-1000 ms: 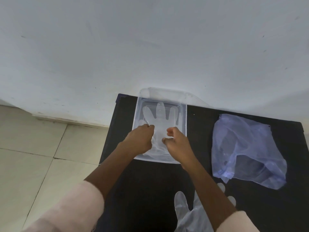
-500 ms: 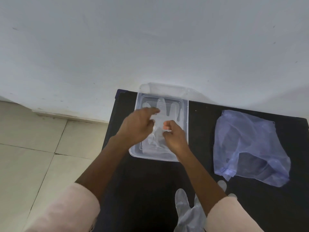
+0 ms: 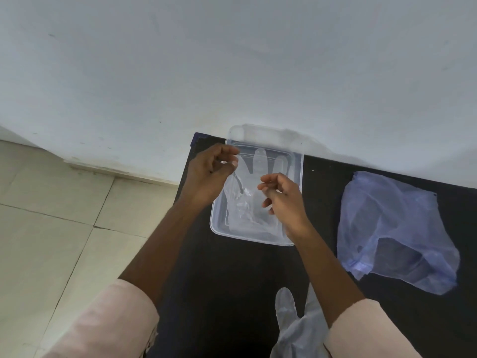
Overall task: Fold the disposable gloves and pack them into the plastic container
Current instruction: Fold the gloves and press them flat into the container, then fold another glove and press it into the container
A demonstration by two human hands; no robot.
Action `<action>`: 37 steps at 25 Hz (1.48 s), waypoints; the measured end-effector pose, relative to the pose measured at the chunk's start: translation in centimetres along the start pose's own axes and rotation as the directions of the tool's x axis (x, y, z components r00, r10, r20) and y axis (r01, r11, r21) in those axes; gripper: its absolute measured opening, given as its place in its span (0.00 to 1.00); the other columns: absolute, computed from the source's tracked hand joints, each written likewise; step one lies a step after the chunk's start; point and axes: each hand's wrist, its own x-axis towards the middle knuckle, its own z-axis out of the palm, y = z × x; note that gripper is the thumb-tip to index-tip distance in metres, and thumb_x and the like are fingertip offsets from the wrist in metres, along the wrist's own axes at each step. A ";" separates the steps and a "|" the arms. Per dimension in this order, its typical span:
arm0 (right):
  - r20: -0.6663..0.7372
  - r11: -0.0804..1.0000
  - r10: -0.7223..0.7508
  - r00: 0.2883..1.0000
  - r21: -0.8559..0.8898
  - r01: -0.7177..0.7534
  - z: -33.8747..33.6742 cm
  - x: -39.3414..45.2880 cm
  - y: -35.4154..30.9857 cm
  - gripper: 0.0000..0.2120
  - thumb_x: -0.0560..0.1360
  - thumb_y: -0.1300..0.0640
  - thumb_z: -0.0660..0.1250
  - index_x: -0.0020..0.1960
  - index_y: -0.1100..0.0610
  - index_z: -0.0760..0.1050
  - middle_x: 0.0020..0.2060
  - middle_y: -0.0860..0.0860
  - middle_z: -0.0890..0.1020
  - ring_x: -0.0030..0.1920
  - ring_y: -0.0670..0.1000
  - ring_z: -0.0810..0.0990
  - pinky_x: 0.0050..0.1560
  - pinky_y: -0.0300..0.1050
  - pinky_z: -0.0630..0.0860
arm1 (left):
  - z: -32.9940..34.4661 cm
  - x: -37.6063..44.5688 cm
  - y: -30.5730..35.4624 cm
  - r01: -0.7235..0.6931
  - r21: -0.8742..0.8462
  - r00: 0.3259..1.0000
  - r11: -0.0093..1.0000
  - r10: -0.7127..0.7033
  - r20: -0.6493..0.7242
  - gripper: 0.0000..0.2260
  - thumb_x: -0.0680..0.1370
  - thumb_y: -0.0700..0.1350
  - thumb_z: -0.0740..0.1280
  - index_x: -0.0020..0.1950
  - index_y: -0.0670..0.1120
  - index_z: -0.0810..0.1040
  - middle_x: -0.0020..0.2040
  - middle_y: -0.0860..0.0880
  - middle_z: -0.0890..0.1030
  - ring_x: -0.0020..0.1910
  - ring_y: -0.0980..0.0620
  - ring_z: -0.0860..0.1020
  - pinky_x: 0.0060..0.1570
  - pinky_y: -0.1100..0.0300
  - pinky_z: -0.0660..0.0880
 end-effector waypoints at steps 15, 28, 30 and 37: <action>-0.055 0.973 0.060 0.997 0.228 -0.046 -11.1 -13.4 3.0 0.09 0.78 0.56 0.64 0.57 0.55 0.77 0.52 0.53 0.82 0.51 0.52 0.82 0.52 0.47 0.80 | 9.8 -13.3 5.6 0.241 -0.106 0.886 0.965 -0.173 0.431 0.09 0.81 0.46 0.64 0.57 0.48 0.80 0.53 0.48 0.84 0.50 0.50 0.82 0.50 0.56 0.77; -0.147 0.888 0.426 0.893 -0.119 -0.444 -10.6 -27.2 21.8 0.06 0.74 0.54 0.67 0.49 0.56 0.76 0.47 0.53 0.81 0.46 0.52 0.81 0.51 0.50 0.80 | 13.6 -27.1 -4.0 0.455 0.104 0.745 0.884 -0.442 0.500 0.07 0.80 0.42 0.64 0.53 0.47 0.81 0.51 0.45 0.83 0.47 0.49 0.80 0.49 0.55 0.76; -0.190 0.810 0.493 0.849 -0.257 -0.527 -9.2 -29.4 23.5 0.12 0.73 0.50 0.69 0.51 0.56 0.72 0.46 0.52 0.80 0.47 0.54 0.80 0.48 0.49 0.78 | 13.1 -28.3 -6.1 0.478 0.123 0.733 0.870 -0.472 0.490 0.06 0.80 0.42 0.64 0.53 0.47 0.81 0.50 0.45 0.83 0.46 0.50 0.79 0.48 0.54 0.75; -0.420 0.804 0.445 0.791 -0.200 -0.559 -4.2 -31.6 24.3 0.20 0.72 0.52 0.72 0.56 0.55 0.64 0.48 0.54 0.80 0.48 0.57 0.82 0.45 0.50 0.79 | 11.2 -31.3 -9.9 0.531 0.163 0.713 0.831 -0.543 0.444 0.07 0.79 0.41 0.65 0.53 0.47 0.81 0.46 0.48 0.84 0.42 0.52 0.78 0.44 0.57 0.72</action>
